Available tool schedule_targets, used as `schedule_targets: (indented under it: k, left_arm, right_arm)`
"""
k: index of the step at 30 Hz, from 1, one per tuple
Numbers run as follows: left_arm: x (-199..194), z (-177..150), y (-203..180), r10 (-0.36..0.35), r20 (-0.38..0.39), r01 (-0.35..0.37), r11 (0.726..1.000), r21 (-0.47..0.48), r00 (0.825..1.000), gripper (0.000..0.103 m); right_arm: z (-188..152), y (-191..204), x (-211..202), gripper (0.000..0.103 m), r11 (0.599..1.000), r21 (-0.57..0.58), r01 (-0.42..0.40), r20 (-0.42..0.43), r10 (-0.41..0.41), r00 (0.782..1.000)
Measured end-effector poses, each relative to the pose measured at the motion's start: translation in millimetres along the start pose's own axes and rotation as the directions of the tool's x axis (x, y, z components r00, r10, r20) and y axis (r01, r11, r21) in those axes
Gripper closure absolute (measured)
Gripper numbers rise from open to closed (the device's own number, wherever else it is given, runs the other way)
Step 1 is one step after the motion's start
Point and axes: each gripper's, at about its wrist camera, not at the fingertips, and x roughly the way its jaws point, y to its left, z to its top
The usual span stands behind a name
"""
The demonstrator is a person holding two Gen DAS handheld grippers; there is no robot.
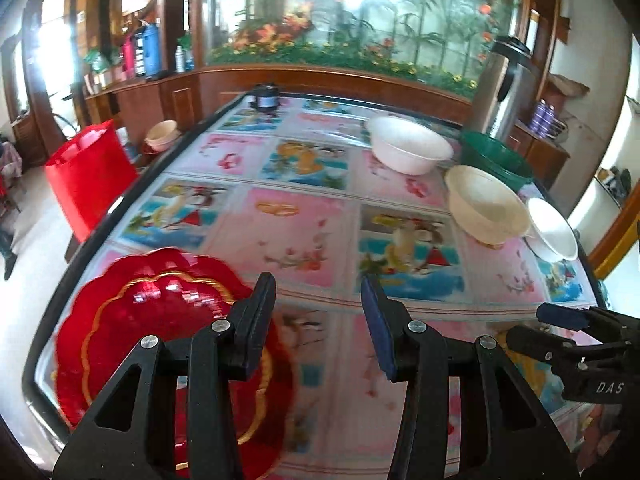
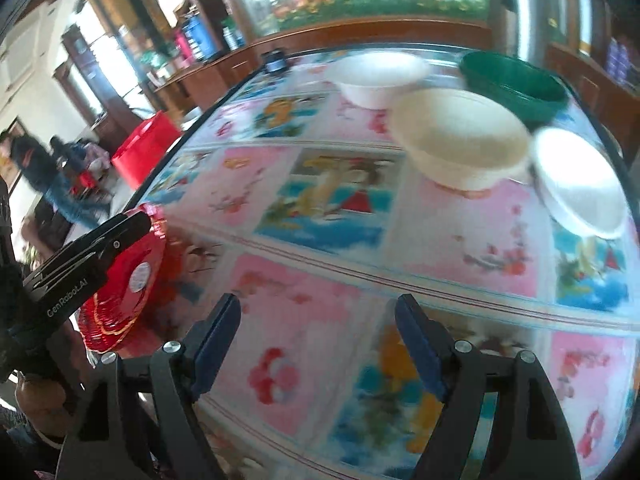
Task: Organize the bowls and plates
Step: 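Move the left tool back toward the green bowl beside the kettle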
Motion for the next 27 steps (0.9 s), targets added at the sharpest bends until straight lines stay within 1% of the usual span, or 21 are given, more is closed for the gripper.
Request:
schedule_targets:
  k: [4,9,13,16,20,23,27]
  left_arm:
    - [9,7,-21,-0.03,-0.014,0.031,0.999,0.027,0.999,0.059]
    - [21,23,-50,-0.058,-0.016,0.059,0.996,0.064,0.998,0.059]
    - [35,40,-72,-0.094,-0.041,0.097,0.992,0.077,0.995,0.059]
    - [48,51,-84,-0.106,-0.055,0.109,0.992,0.07,0.993,0.059]
    - [67,60,-96,-0.104,-0.083,0.109,0.992,0.067,0.991,0.059]
    - [82,67,-99,-0.099,-0.11,0.104,0.993,0.046,0.989,0.059]
    - [97,74,-104,-0.078,-0.126,0.084,0.995,0.047,0.989,0.059]
  right_arm:
    - [-1,-27,-10,0.023,0.998,0.05,0.03,0.013,-0.031,0.999]
    - [1,-61,-21,0.023,0.991,0.118,0.063,0.032,-0.067,0.997]
    - [13,-88,-25,0.023,0.982,0.174,0.073,0.052,-0.083,0.995]
    - [21,-99,-23,0.023,0.98,0.187,0.074,0.049,-0.084,0.995]
    - [29,-104,-10,0.023,0.981,0.193,0.027,0.024,-0.033,0.999]
    - [33,-113,5,0.023,0.977,0.214,-0.012,0.0,0.012,1.0]
    - [46,-128,20,0.023,0.967,0.252,-0.035,-0.007,0.038,0.999]
